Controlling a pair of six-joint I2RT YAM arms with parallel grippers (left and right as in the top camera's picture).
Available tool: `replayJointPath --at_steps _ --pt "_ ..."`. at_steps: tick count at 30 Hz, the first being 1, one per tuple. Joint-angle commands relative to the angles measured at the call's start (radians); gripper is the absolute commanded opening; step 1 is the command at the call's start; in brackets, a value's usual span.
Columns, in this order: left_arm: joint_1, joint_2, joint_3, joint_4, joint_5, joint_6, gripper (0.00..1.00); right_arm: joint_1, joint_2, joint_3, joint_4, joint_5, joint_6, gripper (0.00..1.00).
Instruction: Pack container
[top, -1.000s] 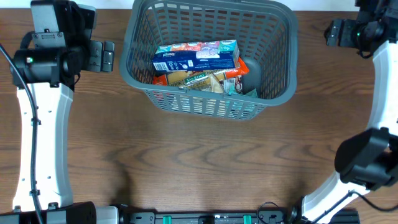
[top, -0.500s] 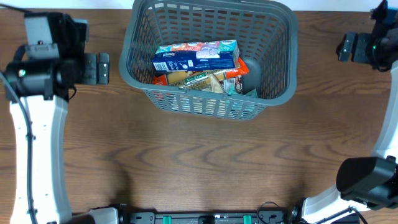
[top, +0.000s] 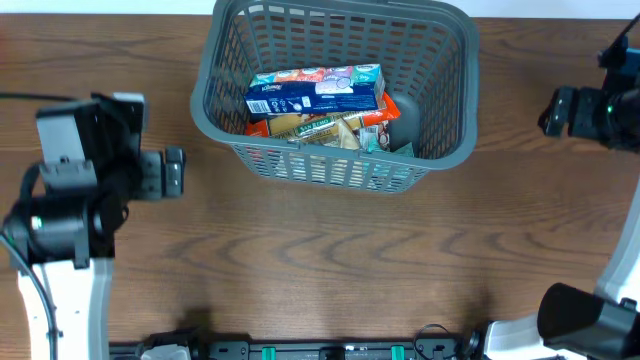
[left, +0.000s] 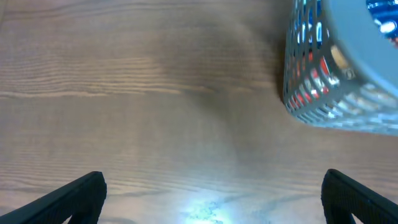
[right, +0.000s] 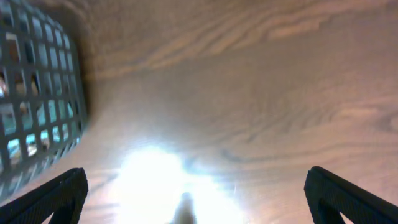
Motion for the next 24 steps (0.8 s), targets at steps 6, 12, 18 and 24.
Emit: replayJointPath --at_steps 6,12,18,24 --pt "0.005 -0.151 -0.074 0.008 0.093 0.047 0.99 -0.005 -0.138 -0.095 -0.03 -0.026 0.034 0.99" --pt "0.004 -0.23 -0.119 0.014 0.157 0.047 0.99 -0.005 -0.327 -0.38 0.097 -0.073 0.028 0.99" --pt "0.005 -0.298 -0.19 0.01 0.217 0.047 0.99 -0.005 -0.531 -0.648 0.226 -0.105 0.018 0.99" --pt "0.005 -0.4 -0.301 0.055 0.235 0.024 0.99 -0.005 -0.681 -0.818 0.303 -0.106 0.007 0.99"
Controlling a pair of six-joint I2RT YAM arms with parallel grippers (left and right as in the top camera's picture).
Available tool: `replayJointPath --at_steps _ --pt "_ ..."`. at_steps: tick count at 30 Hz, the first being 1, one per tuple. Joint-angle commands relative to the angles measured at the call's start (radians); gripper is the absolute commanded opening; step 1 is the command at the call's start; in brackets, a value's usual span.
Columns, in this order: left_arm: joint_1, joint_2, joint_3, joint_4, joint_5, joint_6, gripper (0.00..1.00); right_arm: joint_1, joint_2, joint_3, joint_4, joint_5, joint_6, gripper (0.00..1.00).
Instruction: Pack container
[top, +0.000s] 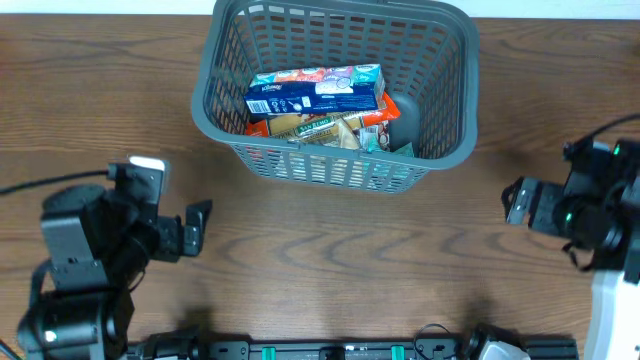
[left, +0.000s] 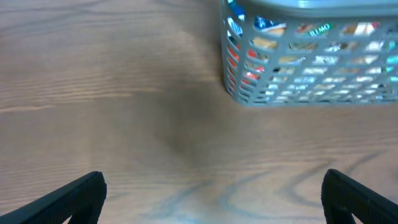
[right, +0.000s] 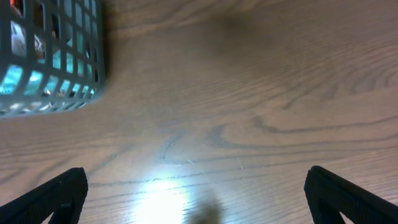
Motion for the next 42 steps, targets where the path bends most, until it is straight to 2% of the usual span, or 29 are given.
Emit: replayJointPath --at_steps 1,7,37,42 --pt "0.004 -0.063 -0.05 0.028 0.039 -0.013 0.99 -0.005 -0.068 -0.071 0.026 -0.015 -0.019 0.99" --pt "0.004 -0.136 -0.098 0.05 0.035 -0.012 0.99 -0.005 -0.14 -0.157 0.085 -0.044 -0.073 0.99" --pt "0.004 -0.131 -0.098 0.045 0.035 -0.012 0.99 -0.005 -0.158 -0.161 0.094 -0.021 -0.074 0.99" --pt "0.004 -0.132 -0.098 0.045 0.035 -0.012 0.99 0.02 -0.205 -0.201 0.147 -0.095 -0.103 0.99"
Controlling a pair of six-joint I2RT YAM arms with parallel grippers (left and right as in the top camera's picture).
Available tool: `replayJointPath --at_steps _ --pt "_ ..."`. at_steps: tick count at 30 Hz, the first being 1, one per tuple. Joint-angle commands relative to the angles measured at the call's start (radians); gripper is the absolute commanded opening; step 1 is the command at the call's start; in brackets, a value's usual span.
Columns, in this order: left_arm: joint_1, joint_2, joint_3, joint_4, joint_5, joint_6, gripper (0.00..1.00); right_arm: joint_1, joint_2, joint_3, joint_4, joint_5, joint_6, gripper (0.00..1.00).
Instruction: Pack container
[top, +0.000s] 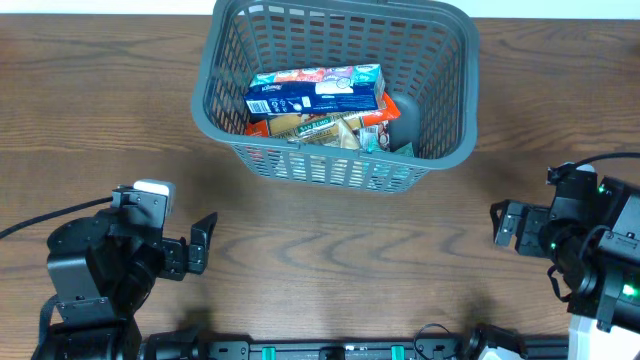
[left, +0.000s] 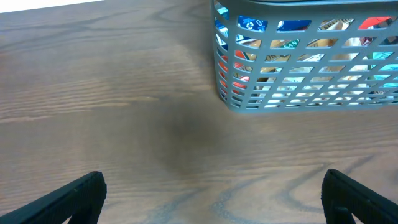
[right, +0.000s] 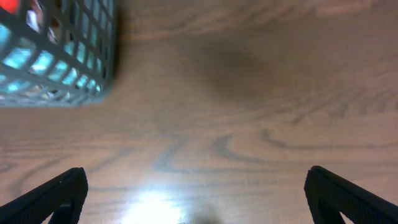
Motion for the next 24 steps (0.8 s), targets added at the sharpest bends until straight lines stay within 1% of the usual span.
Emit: replayJointPath --at_steps 1,6,8,12,15,18,24 --pt "0.005 0.001 -0.005 -0.002 0.01 -0.009 0.99 0.039 -0.061 -0.047 0.046 -0.05 -0.037 0.99" --pt "0.005 0.001 -0.005 -0.002 0.01 -0.009 0.99 0.162 -0.242 -0.2 0.16 -0.031 -0.035 0.99" --pt "0.005 0.001 -0.005 -0.002 0.01 -0.009 0.99 0.196 -0.327 -0.268 0.193 0.0 0.01 0.99" --pt "0.005 0.001 -0.005 -0.002 0.01 -0.009 0.99 0.224 -0.467 -0.369 0.272 0.007 0.04 0.99" --pt "0.005 0.001 -0.005 -0.002 0.01 -0.009 0.98 0.237 -0.536 -0.413 0.335 0.008 0.042 0.99" --pt "0.005 0.001 -0.005 -0.002 0.01 -0.009 0.99 0.247 -0.586 -0.452 0.432 0.012 0.042 0.99" --pt "0.005 0.001 -0.005 -0.002 0.01 -0.009 0.99 0.282 -0.65 -0.536 0.602 0.057 0.042 0.99"
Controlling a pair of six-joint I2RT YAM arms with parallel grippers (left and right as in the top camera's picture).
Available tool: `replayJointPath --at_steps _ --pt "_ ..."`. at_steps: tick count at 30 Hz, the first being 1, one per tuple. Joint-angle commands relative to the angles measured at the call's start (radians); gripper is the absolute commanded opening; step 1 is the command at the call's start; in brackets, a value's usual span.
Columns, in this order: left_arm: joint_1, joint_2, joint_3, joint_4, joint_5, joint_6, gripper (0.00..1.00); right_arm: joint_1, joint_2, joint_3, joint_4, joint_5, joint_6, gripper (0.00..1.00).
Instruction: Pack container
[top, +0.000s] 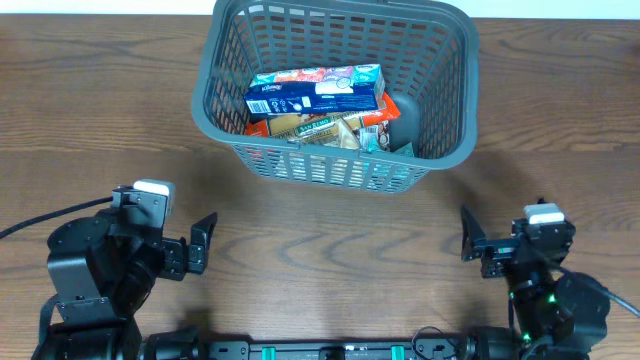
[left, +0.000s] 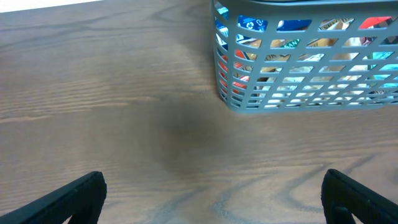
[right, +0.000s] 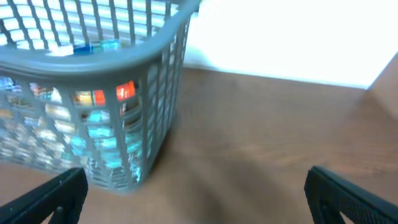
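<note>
A grey lattice basket stands at the back middle of the wooden table, also in the left wrist view and the right wrist view. Inside lie a blue tissue box, an orange-red packet, a tan packet and a dark rounded item. My left gripper rests low at the front left, open and empty, its fingers wide apart. My right gripper sits at the front right, open and empty, with fingertips at the frame corners.
The wood-grain table stretches between the two arms in front of the basket. A pale wall shows beyond the table's far edge in the right wrist view. A black rail runs along the front edge.
My right arm has moved left and nearer the front edge and tipped up, so its camera now faces the basket's side and the wall. The left arm has not moved.
Both arms were raised beside the basket, left and right, grippers open and empty. Then both were lower and nearer the front edge. The left arm then stayed at the front left. The right arm now sits low at the front right, facing the basket.
</note>
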Motion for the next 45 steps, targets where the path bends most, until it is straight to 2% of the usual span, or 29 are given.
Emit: replayJointPath --at_steps 1,9,13,19,32,38,41,45 --pt "0.004 0.001 -0.004 -0.002 0.01 -0.009 0.98 0.032 -0.037 -0.057 0.056 0.042 0.016 0.99" --pt "0.004 0.001 -0.004 -0.002 0.01 -0.009 0.99 0.098 -0.153 -0.264 0.23 0.07 0.027 0.99" --pt "0.004 0.001 -0.005 -0.002 0.01 -0.009 0.99 0.1 -0.215 -0.376 0.304 0.071 0.079 0.99" --pt "0.004 0.001 -0.004 -0.002 0.01 -0.009 0.99 0.1 -0.225 -0.481 0.407 0.072 0.112 0.99" --pt "0.004 0.001 -0.004 -0.002 0.01 -0.009 0.99 0.101 -0.225 -0.512 0.437 0.254 0.114 0.99" --pt "0.004 0.001 -0.004 -0.002 0.01 -0.009 0.99 0.101 -0.225 -0.516 0.452 0.261 0.163 0.99" --pt "0.004 0.001 -0.004 -0.002 0.01 -0.009 0.98 0.101 -0.225 -0.544 0.522 0.305 0.241 0.99" --pt "0.004 0.001 -0.004 -0.002 0.01 -0.009 0.99 0.103 -0.225 -0.543 0.555 0.344 0.249 0.99"
